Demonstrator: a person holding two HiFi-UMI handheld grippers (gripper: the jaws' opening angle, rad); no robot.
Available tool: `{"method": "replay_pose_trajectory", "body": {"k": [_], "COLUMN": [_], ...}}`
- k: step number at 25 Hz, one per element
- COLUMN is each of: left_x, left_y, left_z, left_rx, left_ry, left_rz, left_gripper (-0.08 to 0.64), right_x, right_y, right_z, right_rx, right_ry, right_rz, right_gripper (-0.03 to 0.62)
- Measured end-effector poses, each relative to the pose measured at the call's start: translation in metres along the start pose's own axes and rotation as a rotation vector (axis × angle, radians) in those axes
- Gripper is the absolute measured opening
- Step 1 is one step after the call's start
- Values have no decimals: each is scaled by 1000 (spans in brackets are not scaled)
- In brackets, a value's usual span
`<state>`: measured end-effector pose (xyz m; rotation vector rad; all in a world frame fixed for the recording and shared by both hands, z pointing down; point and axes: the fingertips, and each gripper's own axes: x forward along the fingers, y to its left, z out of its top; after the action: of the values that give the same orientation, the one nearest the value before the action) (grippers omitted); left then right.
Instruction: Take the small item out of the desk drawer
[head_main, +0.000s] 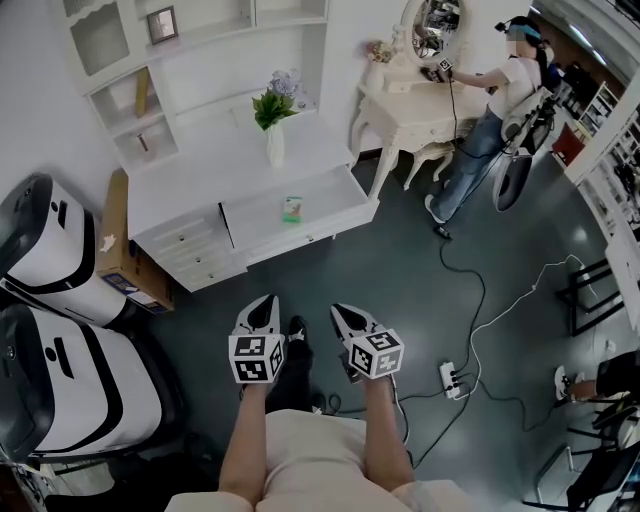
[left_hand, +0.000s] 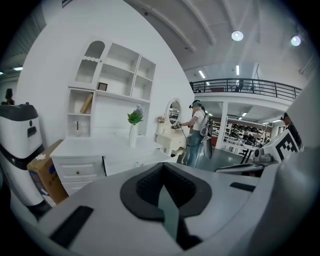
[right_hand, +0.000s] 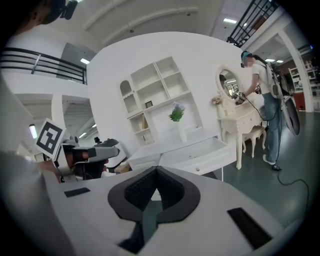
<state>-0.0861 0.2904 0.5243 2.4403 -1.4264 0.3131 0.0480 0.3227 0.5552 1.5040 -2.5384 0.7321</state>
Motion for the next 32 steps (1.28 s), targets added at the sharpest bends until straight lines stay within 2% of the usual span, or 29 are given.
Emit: {"method": "replay_pose_trajectory", "body": {"k": [4,13,18,27,32], "left_x": [35,136,194,288,329], "left_y": [5,46,74,136,168], "left_z": [13,59,87,131,146], "left_rx": [-8,-3,-2,-46,-61], "left_ry": [-3,-3,8,15,19], "left_rz": [-1,35,51,62,67], "left_gripper": [15,17,17,17,17], "right_x": [13,94,147,250,294], "right_y": [-32,-95,-129,-166,-180], "right_z": [22,66,104,160,191], "right_rx": [56,16,12,-15,-35], "right_ry": [-39,5,9,45,-18], "right_rz": [-4,-5,-14,8,-8], "right_gripper": [25,25,25,25,25]}}
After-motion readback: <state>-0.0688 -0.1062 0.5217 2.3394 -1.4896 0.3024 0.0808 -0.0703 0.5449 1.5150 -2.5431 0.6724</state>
